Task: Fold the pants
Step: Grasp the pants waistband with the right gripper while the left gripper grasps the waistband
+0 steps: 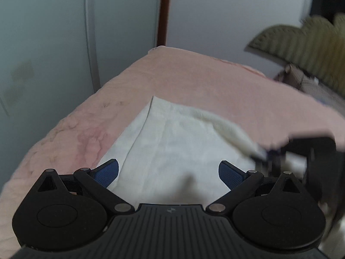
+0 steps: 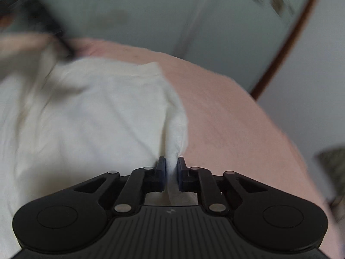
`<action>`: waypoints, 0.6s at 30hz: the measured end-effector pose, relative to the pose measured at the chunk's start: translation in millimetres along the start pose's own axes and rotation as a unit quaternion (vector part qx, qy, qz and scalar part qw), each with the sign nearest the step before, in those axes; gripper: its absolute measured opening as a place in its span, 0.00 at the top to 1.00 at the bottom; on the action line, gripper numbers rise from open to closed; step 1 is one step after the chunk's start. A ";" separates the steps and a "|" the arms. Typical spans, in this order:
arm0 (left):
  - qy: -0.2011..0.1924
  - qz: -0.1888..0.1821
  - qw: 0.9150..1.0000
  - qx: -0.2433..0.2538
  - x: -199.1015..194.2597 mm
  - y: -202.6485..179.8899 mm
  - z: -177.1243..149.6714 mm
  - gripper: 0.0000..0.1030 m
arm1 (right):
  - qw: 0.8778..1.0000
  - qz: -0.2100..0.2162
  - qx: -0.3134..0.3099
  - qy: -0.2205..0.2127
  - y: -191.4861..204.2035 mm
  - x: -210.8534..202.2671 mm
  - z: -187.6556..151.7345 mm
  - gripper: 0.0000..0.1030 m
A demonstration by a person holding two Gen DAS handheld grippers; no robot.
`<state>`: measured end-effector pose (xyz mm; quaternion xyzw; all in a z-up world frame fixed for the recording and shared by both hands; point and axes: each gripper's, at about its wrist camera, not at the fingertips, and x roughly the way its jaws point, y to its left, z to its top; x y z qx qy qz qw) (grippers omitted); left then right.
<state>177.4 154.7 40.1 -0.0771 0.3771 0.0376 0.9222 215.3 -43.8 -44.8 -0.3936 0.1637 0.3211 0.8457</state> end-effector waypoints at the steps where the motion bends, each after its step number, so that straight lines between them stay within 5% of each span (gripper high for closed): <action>1: 0.008 -0.011 1.000 -0.020 8.1 2.7 10.3 0.04 | 1.000 -0.009 -0.030 -0.005 11.6 -5.3 0.1 0.89; 5: 0.053 -0.065 0.990 -0.111 44.0 13.7 43.0 0.06 | 0.995 -0.020 -0.094 -0.009 37.4 -19.1 -7.5 0.90; 9: 0.078 -0.094 0.972 -0.202 72.3 25.6 54.1 0.08 | 0.993 -0.030 -0.115 -0.014 50.1 -23.5 -16.7 0.90; 14: 0.078 -0.063 0.969 -0.227 82.9 27.8 49.8 0.19 | 0.991 -0.037 -0.126 -0.027 60.5 -34.3 -23.6 0.90; 15: 0.075 -0.062 0.968 -0.230 81.8 29.7 48.2 0.26 | 0.990 -0.041 -0.129 -0.027 63.7 -37.5 -24.0 0.90; 17: 0.077 -0.073 0.969 -0.225 78.8 33.1 44.0 0.76 | 0.991 -0.048 -0.123 -0.031 68.6 -44.1 -21.6 0.90; 18: 0.079 -0.081 0.969 -0.221 75.2 33.4 40.1 0.86 | 0.992 -0.052 -0.113 -0.036 71.4 -47.4 -21.2 0.90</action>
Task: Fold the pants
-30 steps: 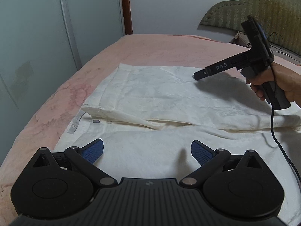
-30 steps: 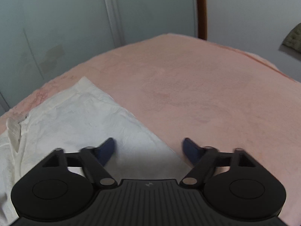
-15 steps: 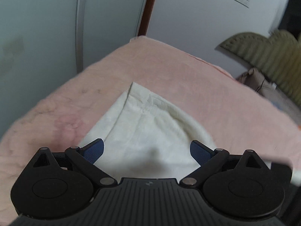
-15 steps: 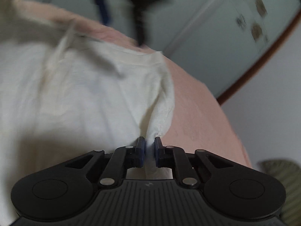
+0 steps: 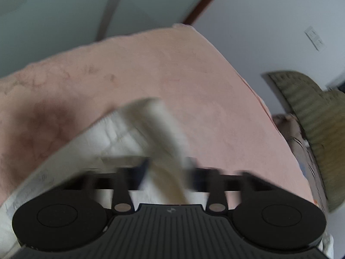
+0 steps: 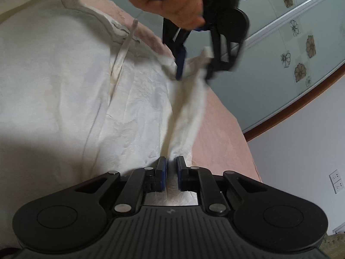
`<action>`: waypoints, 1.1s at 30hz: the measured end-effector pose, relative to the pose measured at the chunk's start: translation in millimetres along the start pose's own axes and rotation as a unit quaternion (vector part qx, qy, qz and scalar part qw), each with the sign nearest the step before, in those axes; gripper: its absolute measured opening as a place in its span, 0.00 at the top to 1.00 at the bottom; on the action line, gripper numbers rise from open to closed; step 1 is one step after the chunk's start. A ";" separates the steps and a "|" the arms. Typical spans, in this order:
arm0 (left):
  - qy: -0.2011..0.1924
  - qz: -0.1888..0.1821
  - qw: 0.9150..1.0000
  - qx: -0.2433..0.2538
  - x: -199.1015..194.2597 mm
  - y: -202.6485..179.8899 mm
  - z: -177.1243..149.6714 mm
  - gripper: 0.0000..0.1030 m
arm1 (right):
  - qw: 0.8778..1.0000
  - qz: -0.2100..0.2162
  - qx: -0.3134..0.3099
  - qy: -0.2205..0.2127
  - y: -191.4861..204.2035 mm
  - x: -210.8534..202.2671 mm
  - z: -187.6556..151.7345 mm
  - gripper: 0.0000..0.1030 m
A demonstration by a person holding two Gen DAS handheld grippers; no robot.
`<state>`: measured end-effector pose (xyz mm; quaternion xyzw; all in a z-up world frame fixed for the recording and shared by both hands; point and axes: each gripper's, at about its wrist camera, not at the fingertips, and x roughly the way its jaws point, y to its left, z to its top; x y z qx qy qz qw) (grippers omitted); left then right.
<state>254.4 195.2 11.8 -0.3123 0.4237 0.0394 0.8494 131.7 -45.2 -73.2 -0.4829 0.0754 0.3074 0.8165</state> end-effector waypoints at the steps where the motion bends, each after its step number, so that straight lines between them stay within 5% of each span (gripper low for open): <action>1: -0.002 -0.006 1.000 0.004 -6.4 4.7 -3.8 0.93 | 1.000 -0.004 0.011 0.001 -0.4 -4.0 -0.7 0.90; 6: -0.028 -0.032 0.998 0.041 -59.5 22.1 -45.3 0.95 | 0.998 -0.046 0.040 0.028 4.1 -36.1 -7.3 0.87; 8: -0.033 -0.048 0.997 0.054 -82.3 33.6 -64.3 0.95 | 0.996 -0.063 0.038 0.048 9.5 -51.0 -11.6 0.76; 10: -0.031 -0.068 0.995 0.061 -103.8 46.9 -82.4 0.96 | 0.995 -0.078 0.030 0.060 16.7 -65.4 -16.9 0.39; 11: -0.033 -0.075 0.994 0.066 -114.0 52.4 -92.3 0.96 | 0.994 -0.085 0.026 0.059 21.8 -74.4 -20.1 0.36; 18: -0.070 -0.066 0.984 0.150 -171.1 73.4 -150.6 0.96 | 0.993 -0.060 0.051 0.091 29.6 -104.2 -23.2 0.38; 22: -0.063 -0.051 0.984 0.160 -168.4 83.7 -162.4 0.95 | 0.991 -0.030 0.069 0.111 34.3 -109.3 -20.3 0.71; 25: -0.062 -0.046 0.985 0.155 -168.8 87.4 -166.9 0.95 | 0.989 -0.023 0.083 0.119 42.4 -118.4 -17.0 0.87; 33: -0.059 -0.037 0.985 0.156 -190.3 104.5 -168.8 0.95 | 0.983 0.041 0.144 0.108 77.5 -175.6 -4.2 0.91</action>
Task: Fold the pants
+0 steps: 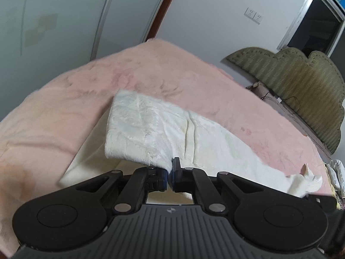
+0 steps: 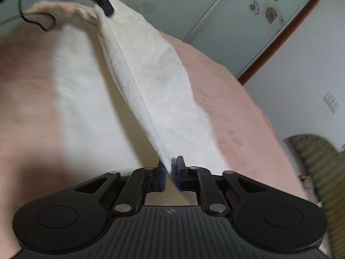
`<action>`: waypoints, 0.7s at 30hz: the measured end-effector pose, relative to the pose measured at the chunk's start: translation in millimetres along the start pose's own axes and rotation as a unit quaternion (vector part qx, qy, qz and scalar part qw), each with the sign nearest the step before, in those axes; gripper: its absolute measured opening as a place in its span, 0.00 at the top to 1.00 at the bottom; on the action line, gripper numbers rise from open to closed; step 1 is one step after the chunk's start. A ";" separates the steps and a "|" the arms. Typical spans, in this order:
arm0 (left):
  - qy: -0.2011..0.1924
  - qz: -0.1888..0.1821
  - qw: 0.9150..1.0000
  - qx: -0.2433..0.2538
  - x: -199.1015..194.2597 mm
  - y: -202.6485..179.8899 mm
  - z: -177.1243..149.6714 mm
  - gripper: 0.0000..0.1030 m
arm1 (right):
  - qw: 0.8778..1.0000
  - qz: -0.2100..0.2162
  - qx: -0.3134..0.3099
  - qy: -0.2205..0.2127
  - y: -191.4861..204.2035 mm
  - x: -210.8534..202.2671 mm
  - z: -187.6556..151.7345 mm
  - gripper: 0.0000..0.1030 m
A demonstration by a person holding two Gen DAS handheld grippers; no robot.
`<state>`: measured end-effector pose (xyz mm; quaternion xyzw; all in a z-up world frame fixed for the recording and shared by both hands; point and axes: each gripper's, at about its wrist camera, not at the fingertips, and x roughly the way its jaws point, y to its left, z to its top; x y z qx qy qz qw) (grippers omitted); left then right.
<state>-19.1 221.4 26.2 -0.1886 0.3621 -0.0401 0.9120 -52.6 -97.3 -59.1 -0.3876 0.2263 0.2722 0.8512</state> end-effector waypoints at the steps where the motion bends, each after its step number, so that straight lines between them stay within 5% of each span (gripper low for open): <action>1: 0.008 0.004 1.000 -0.001 0.3 2.0 -2.4 0.95 | 1.000 0.006 0.009 -0.001 6.2 -4.1 -2.3 0.91; 12: 0.014 0.090 0.991 0.100 13.1 -15.8 -27.1 0.93 | 0.998 0.012 0.066 -0.019 24.0 -22.7 -11.7 0.91; 21: 0.031 0.108 0.989 0.100 17.9 -16.3 -25.9 0.91 | 0.986 0.056 0.153 -0.023 10.8 -26.7 -22.5 0.91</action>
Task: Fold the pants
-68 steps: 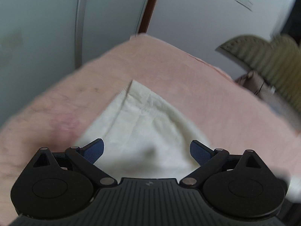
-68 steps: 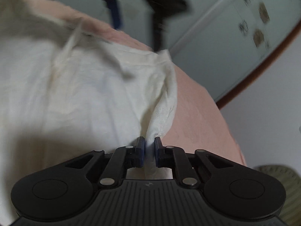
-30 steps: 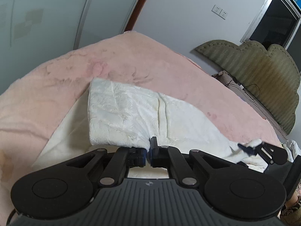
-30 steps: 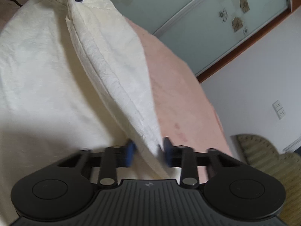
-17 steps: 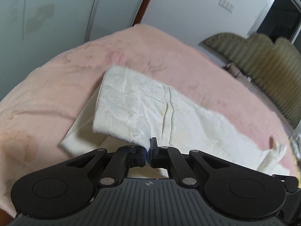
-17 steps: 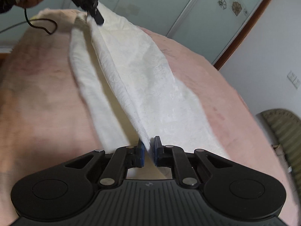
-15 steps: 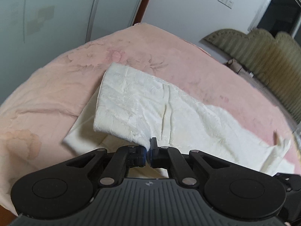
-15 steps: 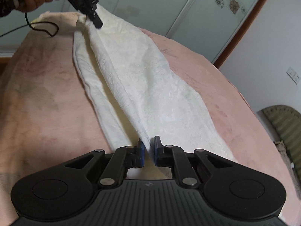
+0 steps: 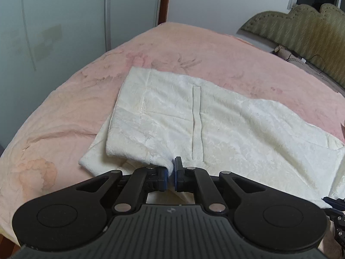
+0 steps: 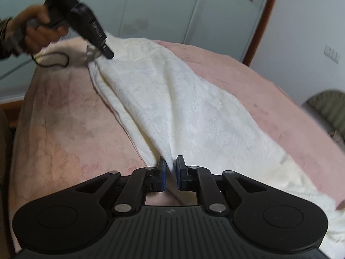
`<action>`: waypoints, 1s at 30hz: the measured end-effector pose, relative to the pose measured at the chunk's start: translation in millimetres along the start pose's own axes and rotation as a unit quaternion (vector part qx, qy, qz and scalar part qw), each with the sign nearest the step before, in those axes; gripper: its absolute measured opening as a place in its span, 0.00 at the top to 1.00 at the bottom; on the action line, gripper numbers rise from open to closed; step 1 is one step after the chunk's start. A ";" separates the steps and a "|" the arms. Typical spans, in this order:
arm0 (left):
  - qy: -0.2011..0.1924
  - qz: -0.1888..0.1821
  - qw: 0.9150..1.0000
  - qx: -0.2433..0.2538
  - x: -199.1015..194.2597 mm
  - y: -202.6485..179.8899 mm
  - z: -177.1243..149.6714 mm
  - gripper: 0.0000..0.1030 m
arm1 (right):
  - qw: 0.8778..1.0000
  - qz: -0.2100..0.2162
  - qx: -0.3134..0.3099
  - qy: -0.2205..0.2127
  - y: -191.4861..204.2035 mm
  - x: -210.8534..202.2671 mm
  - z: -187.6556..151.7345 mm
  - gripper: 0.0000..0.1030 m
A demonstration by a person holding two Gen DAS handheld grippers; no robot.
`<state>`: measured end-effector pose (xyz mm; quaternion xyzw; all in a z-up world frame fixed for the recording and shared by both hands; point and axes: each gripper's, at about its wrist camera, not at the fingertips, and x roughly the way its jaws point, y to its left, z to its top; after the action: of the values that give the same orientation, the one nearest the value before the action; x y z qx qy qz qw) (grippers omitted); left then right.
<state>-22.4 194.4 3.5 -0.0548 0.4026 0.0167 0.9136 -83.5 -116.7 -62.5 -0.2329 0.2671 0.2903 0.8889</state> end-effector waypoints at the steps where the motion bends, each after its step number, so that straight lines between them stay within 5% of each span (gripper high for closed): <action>1: 0.000 0.002 1.000 0.000 -2.8 0.1 1.7 0.87 | 1.000 0.010 0.015 0.004 -4.6 0.0 -0.3 0.91; 4: -0.003 0.008 1.000 -0.010 -13.5 -1.0 9.1 0.74 | 0.996 0.044 0.082 0.003 -20.7 -2.6 -3.7 0.90; 10: -0.068 0.008 0.997 0.022 -43.1 -35.8 23.7 0.74 | 0.984 0.089 0.148 -0.032 -55.1 -42.4 -18.5 0.88; 14: -0.093 -0.025 0.992 0.081 -42.5 -81.2 27.5 0.72 | 0.959 0.011 0.274 -0.076 -92.1 -64.2 -46.2 0.87; 17: -0.093 -0.082 0.984 0.128 -37.1 -119.2 23.6 0.70 | 0.931 -0.031 0.364 -0.004 -113.5 -54.8 -79.5 0.87; 21: -0.078 -0.157 0.956 0.236 -24.5 -175.0 1.8 0.66 | 0.916 -0.040 0.398 -0.039 -119.7 -70.8 -93.4 0.86; 24: -0.078 -0.191 0.925 0.320 -16.7 -214.7 -23.7 0.60 | 0.902 -0.127 0.407 -0.067 -142.0 -85.5 -85.4 0.85; 26: -0.078 -0.214 0.906 0.357 -11.5 -235.5 -38.8 0.59 | 0.890 -0.181 0.411 -0.082 -164.6 -87.7 -78.8 0.75; 28: -0.073 -0.237 0.893 0.376 -4.8 -250.2 -50.7 0.53 | 0.876 -0.215 0.421 -0.098 -196.4 -85.0 -78.5 0.30; 30: -0.069 -0.251 0.887 0.381 1.2 -260.3 -58.4 0.50 | 0.868 -0.238 0.424 -0.099 -223.2 -69.0 -73.8 0.20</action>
<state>-45.0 -70.8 -13.9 0.1999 0.2868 -0.3638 0.8634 -13.1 -347.1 -17.9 0.1395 0.2113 -0.0501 0.9661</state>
